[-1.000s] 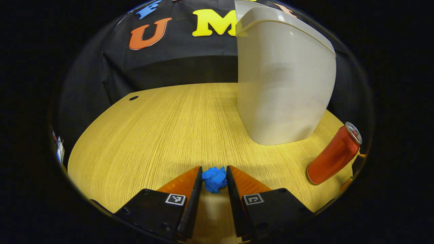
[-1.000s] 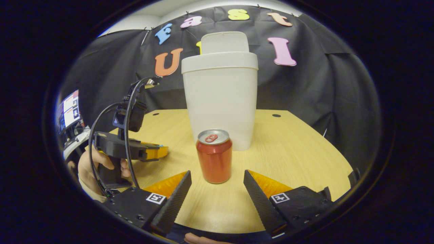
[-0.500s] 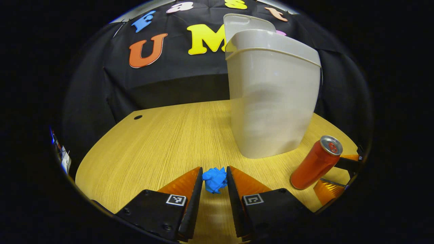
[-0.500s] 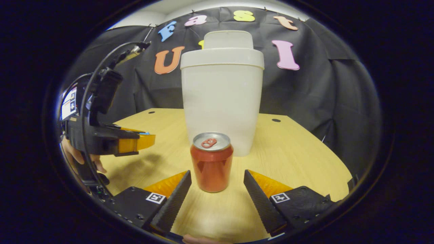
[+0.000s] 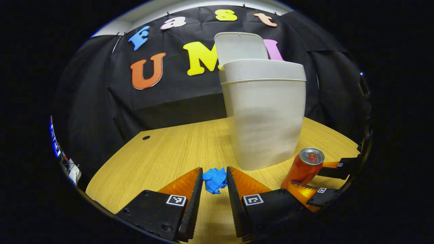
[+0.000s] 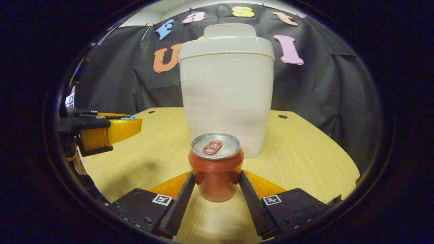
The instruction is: Press the lid of the desktop garbage bin to open it, pick up the crumpled paper on the desktop and throw it into the bin, then pick up the pop can on the desktop and drop it into the bin, and finally close the garbage bin lid.
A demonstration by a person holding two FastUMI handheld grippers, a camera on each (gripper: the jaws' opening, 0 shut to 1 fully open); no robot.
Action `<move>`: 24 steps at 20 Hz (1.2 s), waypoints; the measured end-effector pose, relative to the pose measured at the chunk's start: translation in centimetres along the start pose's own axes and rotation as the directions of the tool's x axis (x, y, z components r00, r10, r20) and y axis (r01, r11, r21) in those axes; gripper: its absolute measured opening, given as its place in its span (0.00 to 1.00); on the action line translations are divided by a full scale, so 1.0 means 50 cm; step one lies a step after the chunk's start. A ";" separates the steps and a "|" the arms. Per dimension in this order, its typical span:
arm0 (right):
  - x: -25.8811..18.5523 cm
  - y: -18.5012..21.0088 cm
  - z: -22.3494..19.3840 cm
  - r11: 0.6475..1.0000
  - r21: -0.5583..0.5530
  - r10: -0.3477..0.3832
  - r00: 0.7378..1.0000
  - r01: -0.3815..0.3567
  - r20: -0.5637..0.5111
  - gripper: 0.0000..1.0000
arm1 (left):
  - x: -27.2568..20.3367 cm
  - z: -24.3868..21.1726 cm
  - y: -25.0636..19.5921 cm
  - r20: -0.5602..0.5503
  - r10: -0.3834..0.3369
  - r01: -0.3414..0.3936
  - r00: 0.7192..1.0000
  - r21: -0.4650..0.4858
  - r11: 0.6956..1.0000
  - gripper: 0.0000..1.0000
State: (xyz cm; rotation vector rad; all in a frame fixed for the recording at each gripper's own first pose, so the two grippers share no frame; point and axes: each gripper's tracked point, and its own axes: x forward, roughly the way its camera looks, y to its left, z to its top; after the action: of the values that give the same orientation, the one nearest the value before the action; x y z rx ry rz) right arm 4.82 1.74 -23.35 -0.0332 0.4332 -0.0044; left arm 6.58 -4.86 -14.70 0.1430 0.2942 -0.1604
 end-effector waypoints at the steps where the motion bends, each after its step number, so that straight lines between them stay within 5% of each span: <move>1: -0.005 -0.002 0.002 1.000 0.003 0.000 1.000 0.000 0.005 0.81 | -0.004 0.002 0.001 0.006 0.009 -0.009 1.000 0.000 1.000 0.46; 7: -0.091 -0.015 0.101 0.999 -0.045 -0.018 0.990 0.025 0.139 0.80 | -0.034 0.047 0.029 0.073 0.061 -0.056 0.995 -0.073 0.996 0.47; 14: -0.256 -0.057 0.273 0.994 -0.074 -0.043 0.933 0.074 0.357 0.80 | -0.106 0.121 0.045 0.163 0.129 -0.101 0.978 -0.167 0.981 0.46; 24: -0.353 -0.161 0.337 0.999 -0.011 -0.029 0.901 0.037 0.433 0.80 | -0.243 0.208 0.023 0.277 0.179 -0.161 0.944 -0.087 0.983 0.46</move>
State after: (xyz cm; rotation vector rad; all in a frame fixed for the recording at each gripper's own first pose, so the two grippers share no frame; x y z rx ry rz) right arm -4.14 -5.58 -0.39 -0.0588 -0.0152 -0.0260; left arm -1.79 -3.76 -1.07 0.0802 -0.0010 0.0014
